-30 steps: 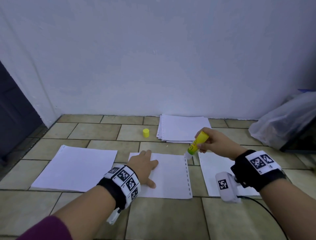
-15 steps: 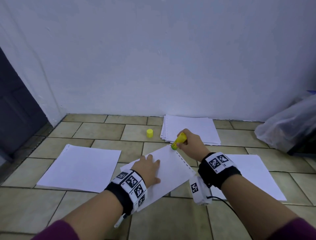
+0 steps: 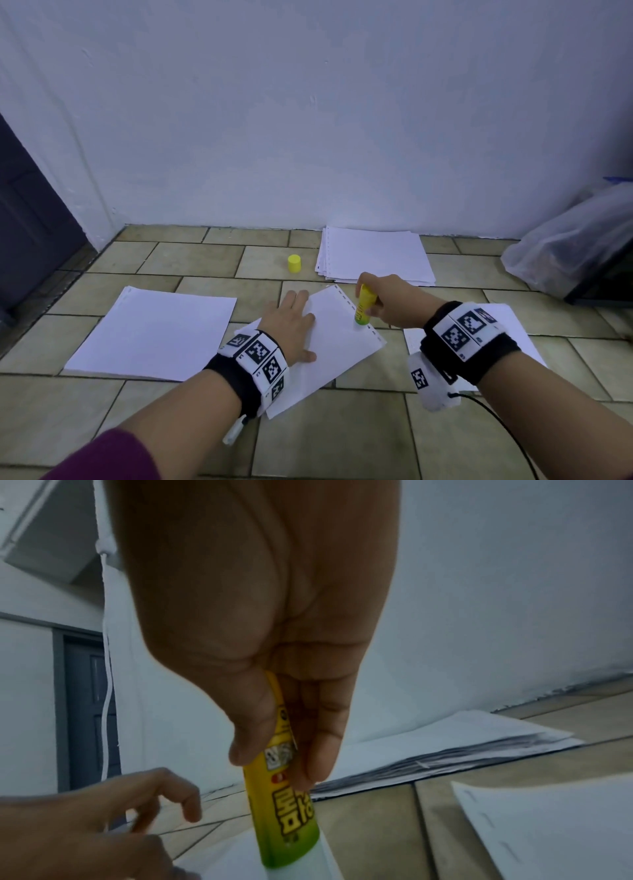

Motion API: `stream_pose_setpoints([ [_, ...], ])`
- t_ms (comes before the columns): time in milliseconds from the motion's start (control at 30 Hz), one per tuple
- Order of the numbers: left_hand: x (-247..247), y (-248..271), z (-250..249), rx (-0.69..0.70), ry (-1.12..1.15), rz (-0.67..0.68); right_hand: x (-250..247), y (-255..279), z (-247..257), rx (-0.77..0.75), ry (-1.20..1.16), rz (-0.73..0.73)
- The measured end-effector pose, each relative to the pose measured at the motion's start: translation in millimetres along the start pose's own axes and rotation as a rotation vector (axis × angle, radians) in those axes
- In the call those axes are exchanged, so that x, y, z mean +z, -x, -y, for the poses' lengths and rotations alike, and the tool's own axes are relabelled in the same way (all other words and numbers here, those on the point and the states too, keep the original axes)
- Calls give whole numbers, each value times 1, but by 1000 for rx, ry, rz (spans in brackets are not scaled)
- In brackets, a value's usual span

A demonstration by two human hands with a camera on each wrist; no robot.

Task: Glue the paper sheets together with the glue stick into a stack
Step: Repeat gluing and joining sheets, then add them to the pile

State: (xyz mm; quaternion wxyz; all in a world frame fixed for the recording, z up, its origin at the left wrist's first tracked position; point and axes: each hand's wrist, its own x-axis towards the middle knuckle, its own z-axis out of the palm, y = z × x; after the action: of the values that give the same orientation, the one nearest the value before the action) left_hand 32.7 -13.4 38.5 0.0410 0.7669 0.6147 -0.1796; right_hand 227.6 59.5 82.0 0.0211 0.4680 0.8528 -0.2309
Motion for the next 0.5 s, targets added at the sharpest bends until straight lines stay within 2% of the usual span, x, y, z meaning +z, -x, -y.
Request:
stream_pose_setpoints([
  [133, 1, -3, -5, 101, 77, 61, -4, 14, -8, -6, 13, 62],
  [200, 1, -1, -5, 139, 169, 79, -9, 17, -13, 20, -64, 67],
  [333, 0, 5, -2, 138, 66, 59, -22, 18, -21, 100, -391, -78],
  [433, 5, 7, 1, 92, 115, 25, -25, 13, -19, 119, -479, -213],
  [500, 9, 8, 2, 83, 163, 12, -21, 7, -13, 113, -498, -253],
])
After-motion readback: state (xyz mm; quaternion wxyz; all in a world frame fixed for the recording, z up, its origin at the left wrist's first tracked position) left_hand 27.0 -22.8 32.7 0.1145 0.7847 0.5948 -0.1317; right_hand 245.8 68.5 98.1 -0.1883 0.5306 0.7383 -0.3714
